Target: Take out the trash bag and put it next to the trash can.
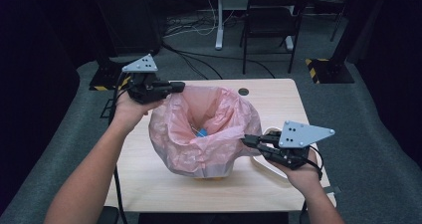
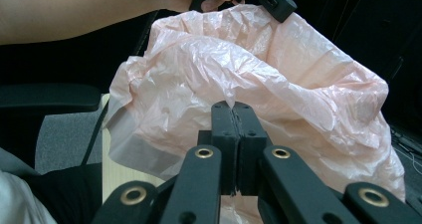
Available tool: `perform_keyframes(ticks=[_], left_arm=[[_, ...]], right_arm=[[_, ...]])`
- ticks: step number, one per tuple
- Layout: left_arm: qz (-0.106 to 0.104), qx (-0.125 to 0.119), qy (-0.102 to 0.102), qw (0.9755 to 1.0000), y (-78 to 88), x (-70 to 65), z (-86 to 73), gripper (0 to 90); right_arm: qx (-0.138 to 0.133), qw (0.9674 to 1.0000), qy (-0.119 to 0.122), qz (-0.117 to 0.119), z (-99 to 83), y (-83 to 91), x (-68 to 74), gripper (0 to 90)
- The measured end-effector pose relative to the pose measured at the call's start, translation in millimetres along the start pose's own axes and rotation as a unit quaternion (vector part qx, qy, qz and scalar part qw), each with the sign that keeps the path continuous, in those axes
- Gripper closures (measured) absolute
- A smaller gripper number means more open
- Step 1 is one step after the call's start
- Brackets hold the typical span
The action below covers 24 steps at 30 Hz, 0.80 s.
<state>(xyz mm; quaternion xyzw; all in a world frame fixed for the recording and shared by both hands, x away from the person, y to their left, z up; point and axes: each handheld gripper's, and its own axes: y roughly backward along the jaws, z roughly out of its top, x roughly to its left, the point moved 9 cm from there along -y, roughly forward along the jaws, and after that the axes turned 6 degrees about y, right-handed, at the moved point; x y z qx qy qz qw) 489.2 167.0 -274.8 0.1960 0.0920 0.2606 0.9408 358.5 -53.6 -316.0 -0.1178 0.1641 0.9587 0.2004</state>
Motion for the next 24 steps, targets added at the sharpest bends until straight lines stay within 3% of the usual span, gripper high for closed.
perform_keyframes(ticks=[10,19,24], left_arm=[[-0.055,-0.019,-0.016,0.9982,6.9,-40.0,9.5,89.7],[-0.081,-0.032,-0.022,0.9960,16.3,-58.7,22.3,89.7],[-0.090,-0.026,-0.028,0.9952,15.6,-68.8,21.2,89.7]], right_arm=[[-0.002,0.9997,0.023,-0.002,16.8,-1.0,-4.2,89.0],[-0.004,0.9992,0.039,-0.007,32.5,-1.6,-13.6,89.1],[-0.006,0.9987,0.050,-0.004,45.2,-4.5,-17.2,89.1]])
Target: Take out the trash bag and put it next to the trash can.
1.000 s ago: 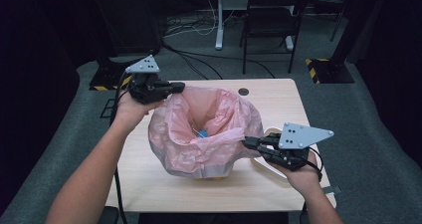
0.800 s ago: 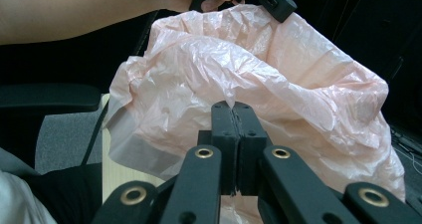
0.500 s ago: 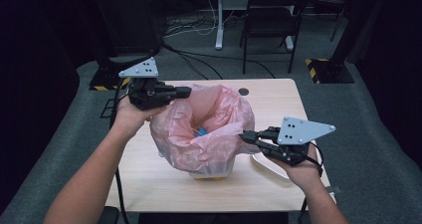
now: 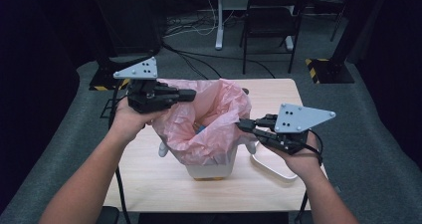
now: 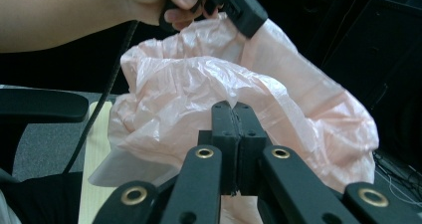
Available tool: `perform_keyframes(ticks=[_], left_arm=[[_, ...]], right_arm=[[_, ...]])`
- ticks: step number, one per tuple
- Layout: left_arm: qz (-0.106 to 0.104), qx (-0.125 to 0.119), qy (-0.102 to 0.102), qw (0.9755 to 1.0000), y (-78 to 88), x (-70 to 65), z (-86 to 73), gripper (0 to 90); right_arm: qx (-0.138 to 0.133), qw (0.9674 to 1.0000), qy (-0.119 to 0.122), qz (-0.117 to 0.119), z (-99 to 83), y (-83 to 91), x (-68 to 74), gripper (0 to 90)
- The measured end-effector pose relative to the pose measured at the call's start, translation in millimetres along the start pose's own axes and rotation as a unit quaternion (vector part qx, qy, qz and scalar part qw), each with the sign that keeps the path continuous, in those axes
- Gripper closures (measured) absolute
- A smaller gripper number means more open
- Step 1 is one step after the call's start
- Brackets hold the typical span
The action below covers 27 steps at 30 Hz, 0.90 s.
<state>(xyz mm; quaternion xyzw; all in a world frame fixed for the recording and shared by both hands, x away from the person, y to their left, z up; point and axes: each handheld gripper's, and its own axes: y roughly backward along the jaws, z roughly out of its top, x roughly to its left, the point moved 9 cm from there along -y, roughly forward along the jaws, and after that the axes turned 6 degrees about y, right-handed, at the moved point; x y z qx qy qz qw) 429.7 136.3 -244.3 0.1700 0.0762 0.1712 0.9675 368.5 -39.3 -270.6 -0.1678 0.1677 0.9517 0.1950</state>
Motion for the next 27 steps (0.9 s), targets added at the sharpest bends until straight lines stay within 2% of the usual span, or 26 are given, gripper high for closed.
perform_keyframes(ticks=[8,13,19,27], left_arm=[[-0.012,-0.004,0.007,0.9999,2.2,-6.9,-2.9,89.7],[-0.017,-0.006,0.016,0.9997,1.9,-7.4,-10.1,89.7],[-0.014,-0.005,0.027,0.9995,-0.3,-1.0,-16.4,89.7],[-0.032,-0.014,0.040,0.9986,-1.5,-1.9,-15.2,89.6]], right_arm=[[-0.001,0.9999,0.004,0.010,9.8,-15.2,-7.6,89.1],[0.002,0.9998,0.004,0.019,12.5,-28.0,-12.2,89.1],[0.010,0.9993,0.000,0.036,10.8,-48.8,-15.9,89.1],[0.022,0.9985,-0.004,0.049,5.8,-70.7,-24.9,89.2]])
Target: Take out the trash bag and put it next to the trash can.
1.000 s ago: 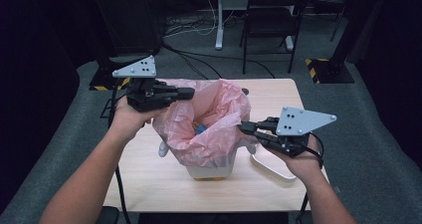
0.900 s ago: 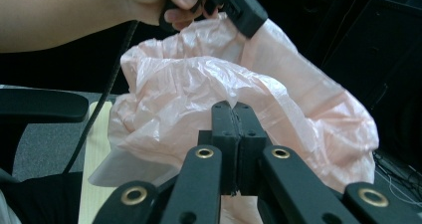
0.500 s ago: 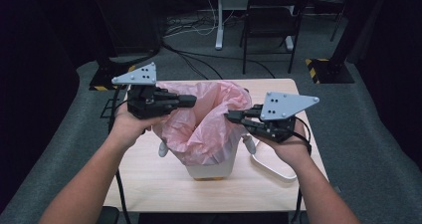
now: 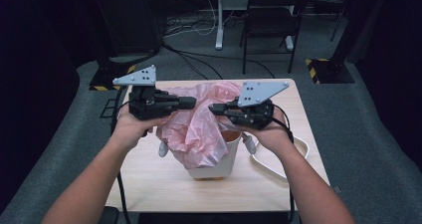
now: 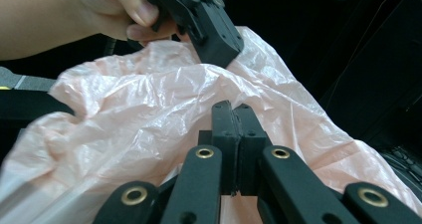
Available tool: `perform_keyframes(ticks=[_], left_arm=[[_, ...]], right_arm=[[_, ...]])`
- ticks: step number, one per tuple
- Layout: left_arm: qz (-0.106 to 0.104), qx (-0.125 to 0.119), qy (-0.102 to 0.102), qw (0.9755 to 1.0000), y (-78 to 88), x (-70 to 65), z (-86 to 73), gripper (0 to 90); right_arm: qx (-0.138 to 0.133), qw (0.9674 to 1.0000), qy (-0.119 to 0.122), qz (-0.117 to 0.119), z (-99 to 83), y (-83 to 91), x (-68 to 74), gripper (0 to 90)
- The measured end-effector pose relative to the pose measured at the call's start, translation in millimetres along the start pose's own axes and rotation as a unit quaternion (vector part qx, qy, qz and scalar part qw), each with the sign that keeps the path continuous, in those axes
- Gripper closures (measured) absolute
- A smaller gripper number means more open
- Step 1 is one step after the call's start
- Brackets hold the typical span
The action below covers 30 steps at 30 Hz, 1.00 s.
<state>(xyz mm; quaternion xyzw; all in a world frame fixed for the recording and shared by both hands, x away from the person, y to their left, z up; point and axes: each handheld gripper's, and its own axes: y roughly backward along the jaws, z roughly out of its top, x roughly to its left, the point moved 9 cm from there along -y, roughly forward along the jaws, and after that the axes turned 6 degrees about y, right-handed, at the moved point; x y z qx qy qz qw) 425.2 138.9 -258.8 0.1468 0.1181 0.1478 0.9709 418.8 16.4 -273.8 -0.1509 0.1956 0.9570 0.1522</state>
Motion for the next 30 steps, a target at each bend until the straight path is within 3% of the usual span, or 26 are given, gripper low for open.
perform_keyframes(ticks=[5,11,17,19,23,30], left_arm=[[-0.006,-0.001,0.006,1.0000,-1.2,0.8,0.1,89.6],[-0.006,0.002,0.015,0.9999,-3.3,2.1,-2.8,89.3],[-0.025,-0.003,0.027,0.9993,-2.7,1.3,-5.3,84.1],[-0.027,-0.001,0.030,0.9992,-3.0,1.7,-6.0,79.6],[-0.019,0.000,0.036,0.9992,-6.2,2.4,-5.9,61.3],[0.006,0.017,0.023,0.9996,-14.3,2.8,-10.7,43.8]], right_arm=[[0.014,0.9999,0.002,-0.002,-4.6,-10.4,-8.3,89.3],[0.010,0.9999,0.003,-0.004,-5.8,-15.9,-14.0,89.3],[0.020,0.9997,0.009,-0.008,-8.1,-19.6,-15.1,89.3],[0.020,0.9997,0.009,-0.009,-7.9,-19.7,-15.1,89.3],[0.021,0.9996,0.012,-0.010,-6.9,-20.7,-15.0,89.3],[0.028,0.9994,0.018,-0.011,-6.3,-23.1,-13.6,89.4]])
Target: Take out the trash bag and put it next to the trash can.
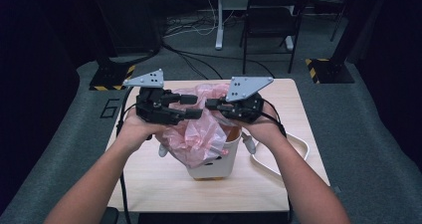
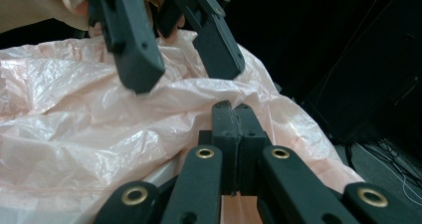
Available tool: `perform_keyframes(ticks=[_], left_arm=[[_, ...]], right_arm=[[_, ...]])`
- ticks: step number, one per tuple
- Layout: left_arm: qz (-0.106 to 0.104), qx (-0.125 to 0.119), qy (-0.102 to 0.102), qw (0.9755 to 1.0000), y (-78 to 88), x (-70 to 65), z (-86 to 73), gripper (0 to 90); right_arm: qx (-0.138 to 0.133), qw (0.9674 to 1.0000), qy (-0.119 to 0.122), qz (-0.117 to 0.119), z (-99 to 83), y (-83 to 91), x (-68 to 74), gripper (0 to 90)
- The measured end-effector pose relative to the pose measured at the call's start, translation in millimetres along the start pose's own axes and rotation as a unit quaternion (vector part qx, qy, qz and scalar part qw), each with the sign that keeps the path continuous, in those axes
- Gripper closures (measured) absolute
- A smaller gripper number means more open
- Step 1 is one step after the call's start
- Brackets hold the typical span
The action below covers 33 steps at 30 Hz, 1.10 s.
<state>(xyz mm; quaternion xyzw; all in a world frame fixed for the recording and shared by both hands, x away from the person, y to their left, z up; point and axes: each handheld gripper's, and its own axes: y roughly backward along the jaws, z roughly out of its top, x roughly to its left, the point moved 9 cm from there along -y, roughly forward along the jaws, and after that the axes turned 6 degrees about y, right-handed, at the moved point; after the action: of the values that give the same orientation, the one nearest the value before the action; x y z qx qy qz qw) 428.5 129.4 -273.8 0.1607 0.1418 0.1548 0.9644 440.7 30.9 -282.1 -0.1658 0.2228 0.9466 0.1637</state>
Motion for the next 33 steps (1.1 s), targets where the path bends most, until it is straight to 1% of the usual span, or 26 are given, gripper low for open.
perform_keyframes(ticks=[3,6,7,8,9,11,12,13,15,18,21,26,28,32,33], left_arm=[[0.001,0.006,-0.006,1.0000,-3.6,-2.3,-1.7,41.4],[0.011,0.010,-0.012,0.9998,-5.6,-1.9,-2.8,41.7],[0.013,0.012,-0.014,0.9998,-5.7,-1.3,-3.3,43.1],[0.018,0.015,-0.016,0.9996,-5.4,-0.3,-4.1,46.1],[0.023,0.018,-0.021,0.9993,-5.1,0.8,-5.4,56.6],[0.032,0.027,-0.031,0.9987,-4.2,2.9,-9.6,65.1],[0.032,0.027,-0.031,0.9987,-4.2,2.9,-9.6,71.3],[0.036,0.029,-0.036,0.9983,-3.8,3.6,-10.7,71.3],[0.042,0.031,-0.043,0.9977,-2.9,4.8,-12.0,80.0],[0.053,0.033,-0.055,0.9965,-1.0,5.9,-12.5,88.4],[0.059,0.031,-0.059,0.9960,1.4,7.4,-12.3,89.6],[0.063,0.018,-0.054,0.9964,8.9,11.1,-8.9,89.9],[0.066,0.010,-0.049,0.9966,12.3,13.8,-5.9,89.9],[0.067,0.003,-0.044,0.9967,15.1,15.5,-1.7,89.9],[0.068,0.002,-0.046,0.9966,16.1,15.7,-0.3,89.9]], right_arm=[[0.001,1.0000,0.000,0.000,0.0,-0.3,0.1,89.4],[-0.001,1.0000,-0.001,0.000,0.9,0.2,0.7,89.3],[-0.002,1.0000,0.001,-0.001,1.6,0.5,1.3,89.4],[-0.003,1.0000,0.002,0.000,2.3,1.0,2.1,89.3],[-0.005,1.0000,0.004,-0.001,3.8,2.3,3.4,89.3],[-0.005,1.0000,0.005,-0.001,4.5,3.7,4.3,89.3],[-0.005,1.0000,0.005,-0.001,4.5,3.7,4.3,89.3],[-0.005,1.0000,0.006,-0.002,4.6,4.4,4.7,89.2],[-0.006,1.0000,0.006,-0.003,4.9,5.7,5.5,89.0],[-0.008,0.9999,0.007,-0.004,5.3,6.7,7.0,88.2],[-0.012,0.9999,0.007,-0.004,6.2,8.1,9.1,84.3],[-0.018,0.9998,-0.003,-0.009,7.3,13.5,11.2,69.7],[-0.017,0.9998,-0.006,-0.011,6.0,16.3,12.4,66.9],[-0.019,0.9996,-0.015,-0.014,2.5,22.4,13.6,64.2],[-0.020,0.9995,-0.017,-0.015,1.6,24.5,13.5,63.6]])
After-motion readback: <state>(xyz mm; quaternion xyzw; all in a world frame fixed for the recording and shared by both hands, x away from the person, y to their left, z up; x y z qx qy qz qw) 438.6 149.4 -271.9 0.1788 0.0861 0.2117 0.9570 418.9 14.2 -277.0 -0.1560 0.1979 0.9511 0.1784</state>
